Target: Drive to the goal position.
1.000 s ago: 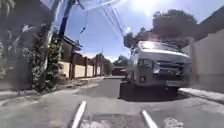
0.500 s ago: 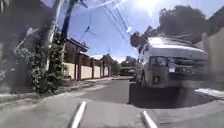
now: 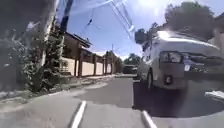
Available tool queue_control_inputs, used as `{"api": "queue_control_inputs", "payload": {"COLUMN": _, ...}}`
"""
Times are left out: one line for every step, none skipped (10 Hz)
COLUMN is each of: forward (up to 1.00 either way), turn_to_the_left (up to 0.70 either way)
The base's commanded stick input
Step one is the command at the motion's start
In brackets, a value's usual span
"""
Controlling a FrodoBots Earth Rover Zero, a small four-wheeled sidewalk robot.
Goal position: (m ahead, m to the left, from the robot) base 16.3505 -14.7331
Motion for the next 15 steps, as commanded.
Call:
{"api": "queue_control_inputs", "payload": {"forward": 0.70, "turn_to_the_left": 0.04}}
{"api": "queue_control_inputs", "payload": {"forward": 0.70, "turn_to_the_left": 0.01}}
{"api": "queue_control_inputs", "payload": {"forward": 0.70, "turn_to_the_left": 0.10}}
{"api": "queue_control_inputs", "payload": {"forward": 0.70, "turn_to_the_left": -0.02}}
{"api": "queue_control_inputs", "payload": {"forward": 0.70, "turn_to_the_left": -0.35}}
{"api": "queue_control_inputs", "payload": {"forward": 0.70, "turn_to_the_left": -0.35}}
{"api": "queue_control_inputs", "payload": {"forward": 0.70, "turn_to_the_left": -0.35}}
{"api": "queue_control_inputs", "payload": {"forward": 0.70, "turn_to_the_left": -0.35}}
{"api": "queue_control_inputs", "payload": {"forward": 0.70, "turn_to_the_left": -0.35}}
{"api": "queue_control_inputs", "payload": {"forward": 0.70, "turn_to_the_left": 0.08}}
{"api": "queue_control_inputs", "payload": {"forward": 0.70, "turn_to_the_left": 0.08}}
{"api": "queue_control_inputs", "payload": {"forward": 0.70, "turn_to_the_left": 0.00}}
{"api": "queue_control_inputs", "payload": {"forward": 0.70, "turn_to_the_left": 0.00}}
{"api": "queue_control_inputs", "payload": {"forward": 0.70, "turn_to_the_left": 0.00}}
{"api": "queue_control_inputs", "payload": {"forward": 0.70, "turn_to_the_left": 0.00}}
